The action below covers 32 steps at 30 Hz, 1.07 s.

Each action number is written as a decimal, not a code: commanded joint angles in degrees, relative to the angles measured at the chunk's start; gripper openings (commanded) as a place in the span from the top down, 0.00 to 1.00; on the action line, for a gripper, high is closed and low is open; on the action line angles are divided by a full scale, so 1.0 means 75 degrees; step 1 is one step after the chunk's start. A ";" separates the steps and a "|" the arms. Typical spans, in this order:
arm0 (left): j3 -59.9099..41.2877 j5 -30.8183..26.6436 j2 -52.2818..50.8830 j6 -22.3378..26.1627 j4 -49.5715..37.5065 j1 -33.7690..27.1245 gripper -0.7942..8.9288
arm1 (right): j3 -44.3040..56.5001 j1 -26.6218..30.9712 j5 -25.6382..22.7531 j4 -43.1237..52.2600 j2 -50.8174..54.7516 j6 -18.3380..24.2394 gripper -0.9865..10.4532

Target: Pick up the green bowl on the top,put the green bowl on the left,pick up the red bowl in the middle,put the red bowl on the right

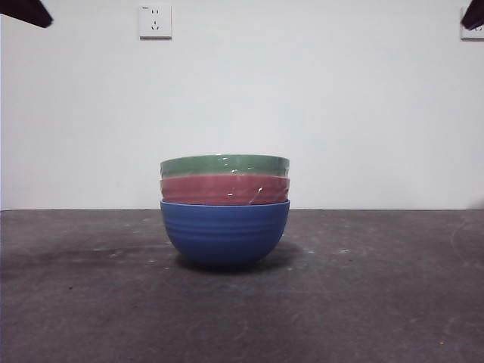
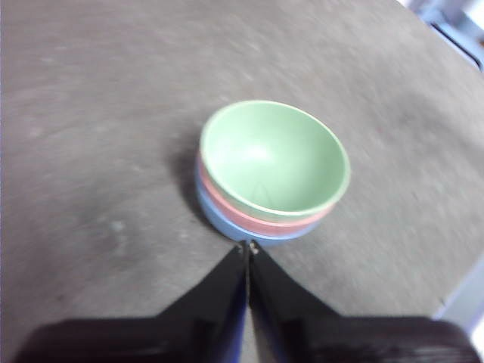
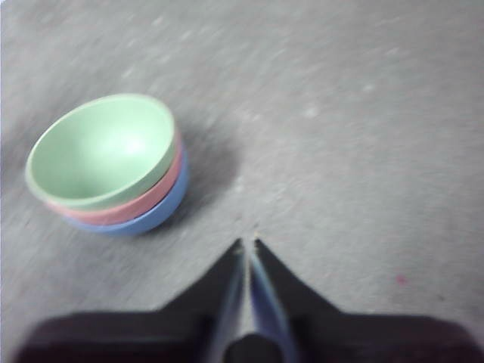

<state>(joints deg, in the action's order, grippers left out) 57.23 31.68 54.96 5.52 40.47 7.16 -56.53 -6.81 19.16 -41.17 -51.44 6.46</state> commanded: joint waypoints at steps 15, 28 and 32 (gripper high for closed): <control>0.3101 -0.1568 0.4080 0.1789 0.1113 0.3593 0.53 | -0.0017 -0.0516 0.0052 0.0047 -0.0341 0.0006 0.64; 0.3375 -0.2200 0.5721 0.2302 0.1064 0.4159 0.54 | -0.0015 -0.0516 0.0044 0.0044 -0.0344 0.0006 0.64; 0.3375 -0.2215 0.5738 0.2565 0.1067 0.4141 0.70 | -0.0015 -0.0516 0.0041 0.0041 -0.0344 0.0006 0.64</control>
<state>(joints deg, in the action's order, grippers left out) 82.56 15.14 97.60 23.27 48.51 38.11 -56.55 -10.55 19.49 -41.10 -53.95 6.81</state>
